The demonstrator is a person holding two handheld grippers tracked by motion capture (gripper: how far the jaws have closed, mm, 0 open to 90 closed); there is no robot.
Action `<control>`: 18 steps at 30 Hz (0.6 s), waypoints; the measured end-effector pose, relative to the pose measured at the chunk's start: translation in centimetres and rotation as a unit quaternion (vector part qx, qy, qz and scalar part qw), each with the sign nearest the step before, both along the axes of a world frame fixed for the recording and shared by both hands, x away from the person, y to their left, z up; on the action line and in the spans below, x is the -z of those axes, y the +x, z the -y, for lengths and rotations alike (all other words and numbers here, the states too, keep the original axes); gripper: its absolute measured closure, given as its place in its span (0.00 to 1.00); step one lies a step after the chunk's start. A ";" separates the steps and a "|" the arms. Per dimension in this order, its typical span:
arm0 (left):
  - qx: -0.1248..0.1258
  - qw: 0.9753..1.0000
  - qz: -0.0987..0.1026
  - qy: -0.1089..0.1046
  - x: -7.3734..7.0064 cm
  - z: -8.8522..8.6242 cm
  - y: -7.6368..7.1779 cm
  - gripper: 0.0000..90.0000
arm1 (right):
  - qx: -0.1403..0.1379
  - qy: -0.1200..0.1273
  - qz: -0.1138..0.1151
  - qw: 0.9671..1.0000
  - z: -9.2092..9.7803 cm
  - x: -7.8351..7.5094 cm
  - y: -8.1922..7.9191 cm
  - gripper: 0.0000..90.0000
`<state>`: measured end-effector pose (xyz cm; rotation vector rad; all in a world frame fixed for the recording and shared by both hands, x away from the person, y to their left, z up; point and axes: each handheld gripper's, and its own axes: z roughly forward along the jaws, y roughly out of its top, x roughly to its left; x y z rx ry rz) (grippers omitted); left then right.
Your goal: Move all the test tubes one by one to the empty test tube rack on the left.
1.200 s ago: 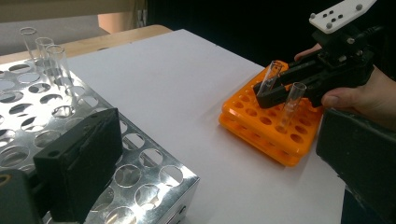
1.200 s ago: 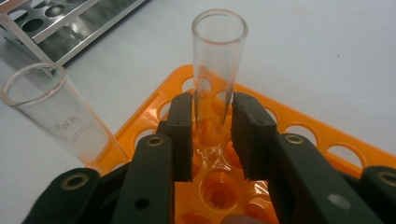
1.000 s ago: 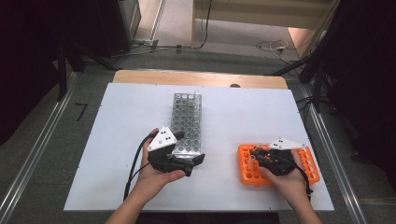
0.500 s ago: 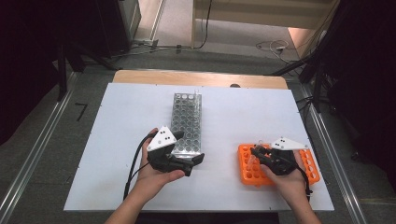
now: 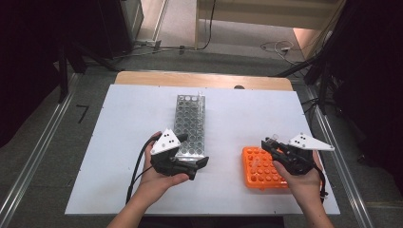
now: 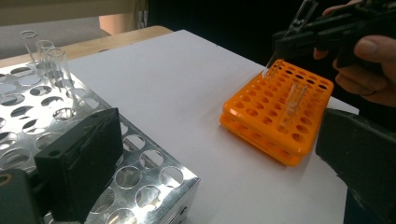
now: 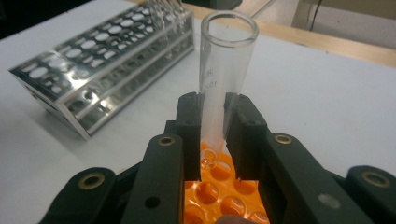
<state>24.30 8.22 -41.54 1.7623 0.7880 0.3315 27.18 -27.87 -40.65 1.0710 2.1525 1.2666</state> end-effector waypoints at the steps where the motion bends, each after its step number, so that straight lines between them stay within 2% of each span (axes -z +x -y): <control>1: -0.001 1.000 0.000 0.002 0.0 0.0 0.0 0.00 | -0.002 0.002 0.004 1.000 -0.2 -0.3 -0.2 0.82; 6: 0.000 1.000 0.000 0.002 0.0 0.2 -0.1 0.00 | -0.027 0.011 0.018 0.999 -1.8 -1.5 -1.0 0.82; 10: 0.002 1.000 -0.002 0.003 0.1 0.2 0.0 0.00 | -0.048 0.020 0.020 0.998 -3.1 -2.0 -1.7 0.82; 12: 0.004 1.000 -0.001 0.001 0.1 0.2 0.0 0.00 | -0.061 0.026 0.019 0.998 -3.8 -2.0 -2.0 0.82; 18: 0.009 1.000 0.000 0.002 0.1 0.5 -0.2 0.01 | -0.090 0.013 0.010 0.996 -6.2 -1.2 -2.6 0.82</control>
